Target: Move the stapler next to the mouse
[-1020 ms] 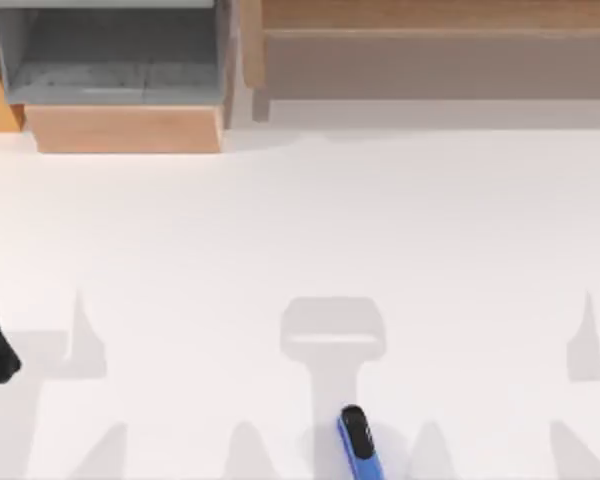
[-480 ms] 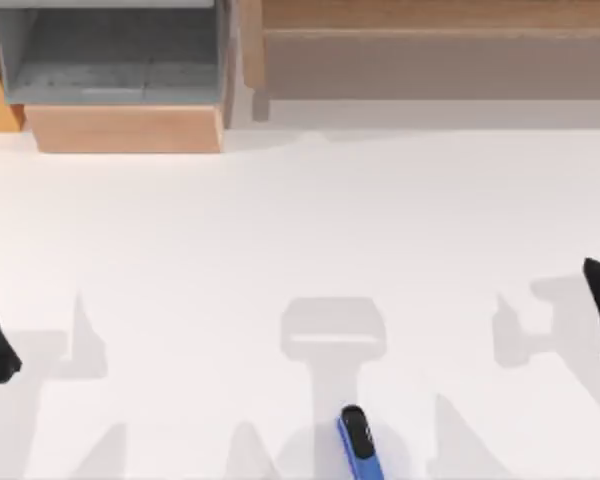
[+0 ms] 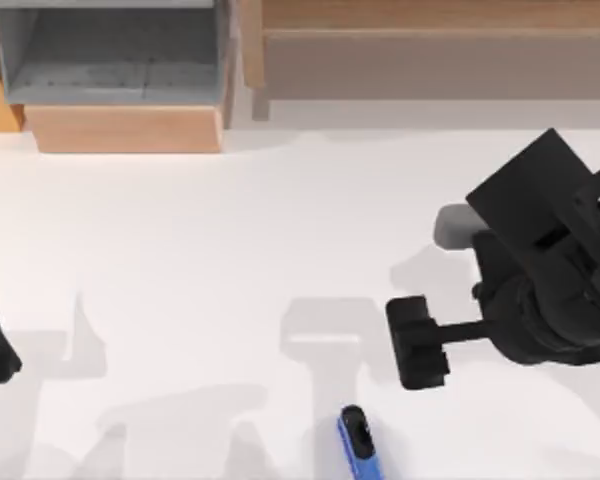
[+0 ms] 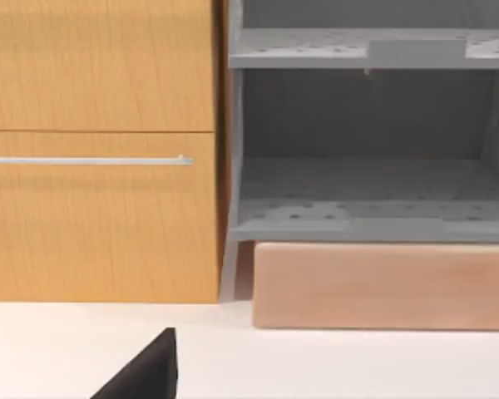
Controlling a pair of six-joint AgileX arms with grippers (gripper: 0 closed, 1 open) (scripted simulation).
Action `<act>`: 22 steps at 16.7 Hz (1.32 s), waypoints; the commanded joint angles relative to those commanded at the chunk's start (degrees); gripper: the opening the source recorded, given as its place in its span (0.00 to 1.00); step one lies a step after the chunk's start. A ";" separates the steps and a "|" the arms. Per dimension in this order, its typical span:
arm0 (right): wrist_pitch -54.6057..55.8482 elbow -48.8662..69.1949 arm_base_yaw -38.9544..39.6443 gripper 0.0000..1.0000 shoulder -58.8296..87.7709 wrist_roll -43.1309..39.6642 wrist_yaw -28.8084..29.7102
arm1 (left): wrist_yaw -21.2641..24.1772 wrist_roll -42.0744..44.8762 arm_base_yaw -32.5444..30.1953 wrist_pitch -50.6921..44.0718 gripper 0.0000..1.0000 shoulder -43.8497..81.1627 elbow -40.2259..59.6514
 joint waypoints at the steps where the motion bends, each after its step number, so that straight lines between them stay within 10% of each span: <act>1: -2.39 3.19 2.38 1.00 4.60 1.77 -0.01 | 0.00 0.00 0.00 0.00 1.00 0.00 0.00; 9: -13.71 19.06 14.02 1.00 27.09 10.23 1.11 | 0.00 0.00 0.00 0.00 1.00 0.00 0.00; 22: -3.59 13.72 14.31 1.00 32.06 10.52 1.18 | 0.00 0.00 0.00 0.00 1.00 0.00 0.00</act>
